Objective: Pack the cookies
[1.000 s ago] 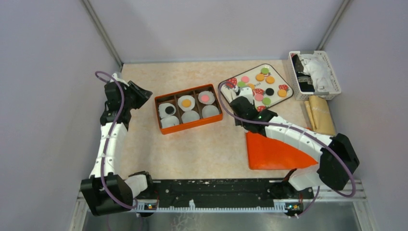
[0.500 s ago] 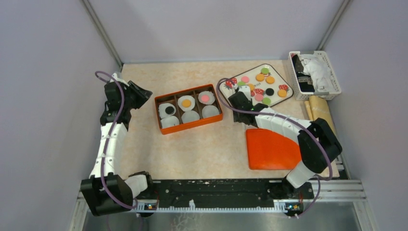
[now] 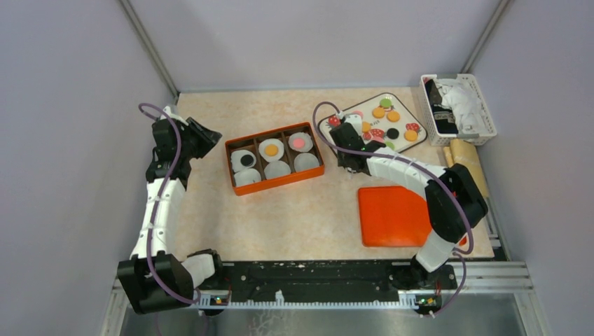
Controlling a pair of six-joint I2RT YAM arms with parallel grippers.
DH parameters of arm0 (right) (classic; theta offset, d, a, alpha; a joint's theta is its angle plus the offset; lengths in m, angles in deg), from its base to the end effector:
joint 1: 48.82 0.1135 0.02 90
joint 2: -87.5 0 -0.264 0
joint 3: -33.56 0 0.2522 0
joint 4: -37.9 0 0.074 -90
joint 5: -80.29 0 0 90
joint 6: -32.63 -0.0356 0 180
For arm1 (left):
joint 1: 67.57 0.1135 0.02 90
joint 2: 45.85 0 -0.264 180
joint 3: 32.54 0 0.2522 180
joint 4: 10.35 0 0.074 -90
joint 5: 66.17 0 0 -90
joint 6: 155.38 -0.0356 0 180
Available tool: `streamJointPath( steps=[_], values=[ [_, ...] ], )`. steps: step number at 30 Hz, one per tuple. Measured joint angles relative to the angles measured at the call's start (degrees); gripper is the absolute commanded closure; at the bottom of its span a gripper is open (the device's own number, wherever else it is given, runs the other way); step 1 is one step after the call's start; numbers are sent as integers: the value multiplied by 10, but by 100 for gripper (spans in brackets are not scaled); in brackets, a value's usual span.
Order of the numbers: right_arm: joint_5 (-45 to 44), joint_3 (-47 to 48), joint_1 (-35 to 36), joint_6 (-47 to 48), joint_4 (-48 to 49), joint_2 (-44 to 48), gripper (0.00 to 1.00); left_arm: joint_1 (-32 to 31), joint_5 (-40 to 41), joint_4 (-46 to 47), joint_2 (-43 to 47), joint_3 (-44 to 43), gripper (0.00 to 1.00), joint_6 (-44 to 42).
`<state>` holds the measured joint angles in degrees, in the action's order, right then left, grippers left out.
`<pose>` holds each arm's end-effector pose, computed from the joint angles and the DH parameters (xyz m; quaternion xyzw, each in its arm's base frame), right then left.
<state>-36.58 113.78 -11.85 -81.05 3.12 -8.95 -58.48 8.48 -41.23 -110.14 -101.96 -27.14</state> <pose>0.2960 0.2027 0.2231 -0.0291 0.9197 -0.0252 0.3908 0.2525 0.0309 0.3269 -0.2718 0.7972 -0.2421 0.4816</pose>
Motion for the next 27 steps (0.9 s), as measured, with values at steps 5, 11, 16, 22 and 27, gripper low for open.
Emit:
streamJointPath(
  steps=[5, 11, 16, 22, 27],
  values=[
    [7, 0, 0, 1, 0, 4, 99, 0, 0, 0, 0, 0, 64, -2],
    [21, 0, 9, 6, -22, 72, 100, 0, 1, 0, 2, 0, 65, -3],
    [16, 14, 63, 14, -45, 134, 100, 0, 13, -7, 11, 0, 64, -7],
    [21, 54, 170, 22, -63, 139, 100, 0, 22, -12, 21, -1, 63, -9],
    [44, 103, 252, 31, -67, 101, 100, 0, 28, -15, 24, -2, 63, -9]
  ],
)
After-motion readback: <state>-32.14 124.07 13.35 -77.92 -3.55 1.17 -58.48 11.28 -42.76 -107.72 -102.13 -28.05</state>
